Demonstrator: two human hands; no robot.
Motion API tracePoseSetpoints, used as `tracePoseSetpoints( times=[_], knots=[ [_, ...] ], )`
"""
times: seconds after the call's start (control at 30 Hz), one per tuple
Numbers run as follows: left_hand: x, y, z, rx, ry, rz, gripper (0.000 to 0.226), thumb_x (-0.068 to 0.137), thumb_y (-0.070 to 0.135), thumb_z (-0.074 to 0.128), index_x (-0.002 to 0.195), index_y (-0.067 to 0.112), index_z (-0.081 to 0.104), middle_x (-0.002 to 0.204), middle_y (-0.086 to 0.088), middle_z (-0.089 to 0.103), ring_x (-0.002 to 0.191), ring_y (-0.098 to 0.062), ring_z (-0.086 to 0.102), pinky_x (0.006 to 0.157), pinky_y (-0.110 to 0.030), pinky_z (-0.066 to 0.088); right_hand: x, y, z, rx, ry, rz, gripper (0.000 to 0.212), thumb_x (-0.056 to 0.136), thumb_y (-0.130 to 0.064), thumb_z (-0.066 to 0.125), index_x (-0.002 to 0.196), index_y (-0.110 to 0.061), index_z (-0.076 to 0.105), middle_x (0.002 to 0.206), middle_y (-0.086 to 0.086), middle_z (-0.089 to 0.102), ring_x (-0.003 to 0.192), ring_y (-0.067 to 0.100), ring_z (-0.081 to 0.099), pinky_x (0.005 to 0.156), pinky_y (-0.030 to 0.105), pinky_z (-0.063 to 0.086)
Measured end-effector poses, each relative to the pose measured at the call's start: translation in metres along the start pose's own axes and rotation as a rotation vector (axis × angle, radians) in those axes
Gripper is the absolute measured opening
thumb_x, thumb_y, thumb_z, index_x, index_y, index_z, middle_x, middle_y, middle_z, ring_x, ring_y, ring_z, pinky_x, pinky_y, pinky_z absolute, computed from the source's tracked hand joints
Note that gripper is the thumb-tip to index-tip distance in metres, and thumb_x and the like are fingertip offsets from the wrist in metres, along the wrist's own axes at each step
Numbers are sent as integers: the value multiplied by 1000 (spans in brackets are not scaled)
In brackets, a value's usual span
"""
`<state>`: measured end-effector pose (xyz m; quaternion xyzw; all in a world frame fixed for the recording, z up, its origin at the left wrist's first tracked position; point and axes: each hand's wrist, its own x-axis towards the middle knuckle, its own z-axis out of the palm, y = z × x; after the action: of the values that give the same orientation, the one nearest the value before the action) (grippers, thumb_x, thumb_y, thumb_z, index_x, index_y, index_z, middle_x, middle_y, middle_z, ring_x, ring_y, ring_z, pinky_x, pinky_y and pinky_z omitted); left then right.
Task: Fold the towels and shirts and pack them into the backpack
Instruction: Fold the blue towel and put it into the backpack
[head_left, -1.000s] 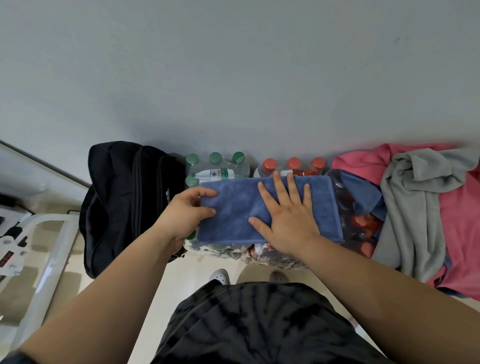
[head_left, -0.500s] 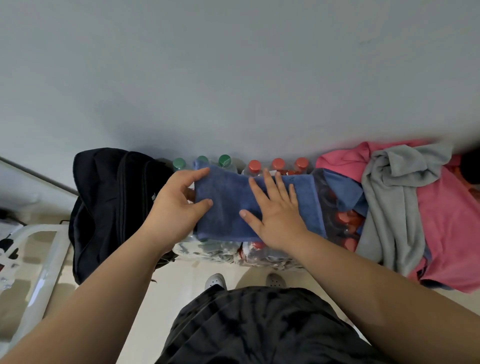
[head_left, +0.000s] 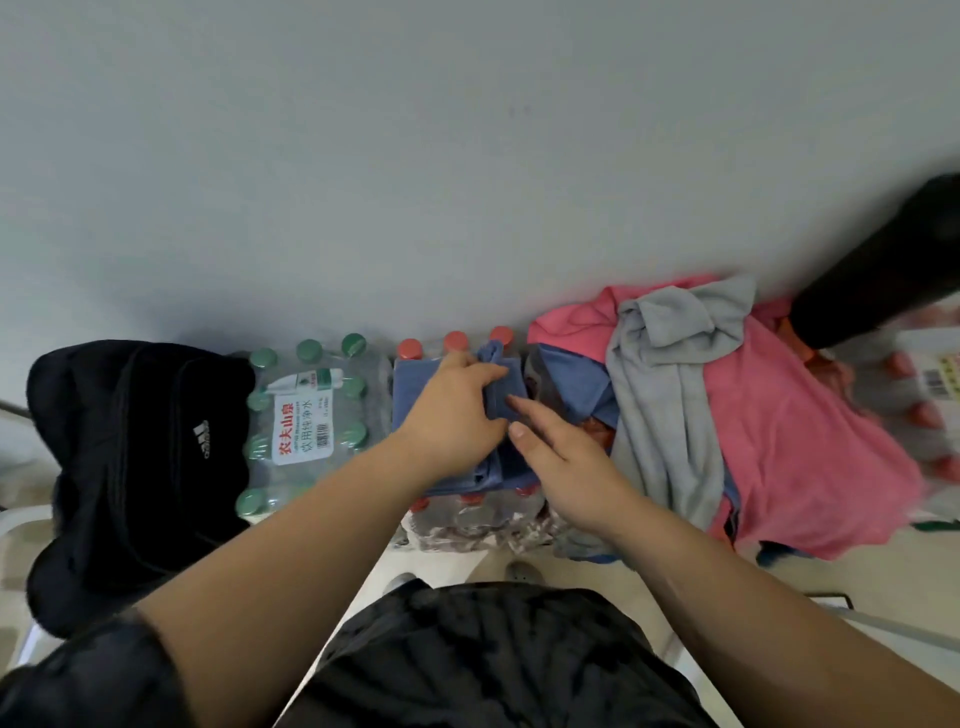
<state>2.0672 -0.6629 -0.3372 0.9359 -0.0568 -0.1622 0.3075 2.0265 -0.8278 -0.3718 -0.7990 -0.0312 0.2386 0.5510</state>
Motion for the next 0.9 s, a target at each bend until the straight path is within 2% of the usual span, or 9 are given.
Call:
tracePoseSetpoints(
  times=[0.1,0.23,0.3,0.4,0.47,0.53,0.67,0.77,0.9],
  knots=[
    [7,-2,17,-8,-78,-19,55,86,16,70,139,21,55,130,-11,49,124,-22,50,97,-17,34,0,4,-3,58,-40,33,52,100,-45,50,150,-32,41,139,-9,57,123,3,55,108,36,46],
    [-2,-8,19,-102,-41,9,50,84,0,58,129,23,57,96,4,53,71,-9,59,73,-21,43,1,3,-4,4,-77,42,44,101,-36,55,142,-21,54,137,-4,58,125,9,55,109,39,45],
    [-10,-12,17,-55,48,31,50,85,1,60,131,21,58,105,6,57,81,-12,61,81,-25,48,3,5,-4,-61,-68,41,45,100,-34,57,142,-18,54,140,-2,54,127,10,51,110,34,42],
    [-15,-25,16,200,254,123,53,85,18,65,137,17,55,133,-4,58,119,-27,55,103,-39,43,2,6,-7,-115,-43,48,48,100,-36,57,144,-18,52,143,-4,51,118,5,50,100,20,37],
    [-12,-30,17,370,236,143,64,87,38,59,147,18,46,148,-6,48,134,-32,45,111,-49,36,0,6,-9,-155,-35,49,49,100,-38,57,144,-19,52,141,-5,51,115,5,51,98,19,36],
    [-8,-32,24,516,110,113,76,91,56,46,157,23,27,164,-3,26,149,-33,23,119,-58,19,-1,6,-11,-270,-18,14,51,99,-39,57,145,-17,51,141,-2,51,125,11,50,101,19,34],
    [1,-40,48,656,-23,62,88,83,80,7,158,36,-7,167,2,-13,153,-33,-14,118,-65,-6,-4,1,-15,-513,-43,-15,53,101,-39,54,146,-12,49,147,1,42,134,15,43,104,17,28],
    [5,-43,54,671,-28,64,90,81,87,10,155,43,-17,165,0,-21,151,-35,-21,116,-67,-12,-7,-2,-21,-623,-26,-35,51,101,-40,53,142,-9,53,147,3,42,131,18,46,109,26,34],
    [4,-42,53,668,-24,71,91,78,88,12,155,45,-13,166,-1,-18,151,-35,-20,116,-67,-11,-2,-7,-27,-688,39,-123,47,99,-38,55,138,-11,56,146,4,44,132,24,44,110,35,37]
  ],
)
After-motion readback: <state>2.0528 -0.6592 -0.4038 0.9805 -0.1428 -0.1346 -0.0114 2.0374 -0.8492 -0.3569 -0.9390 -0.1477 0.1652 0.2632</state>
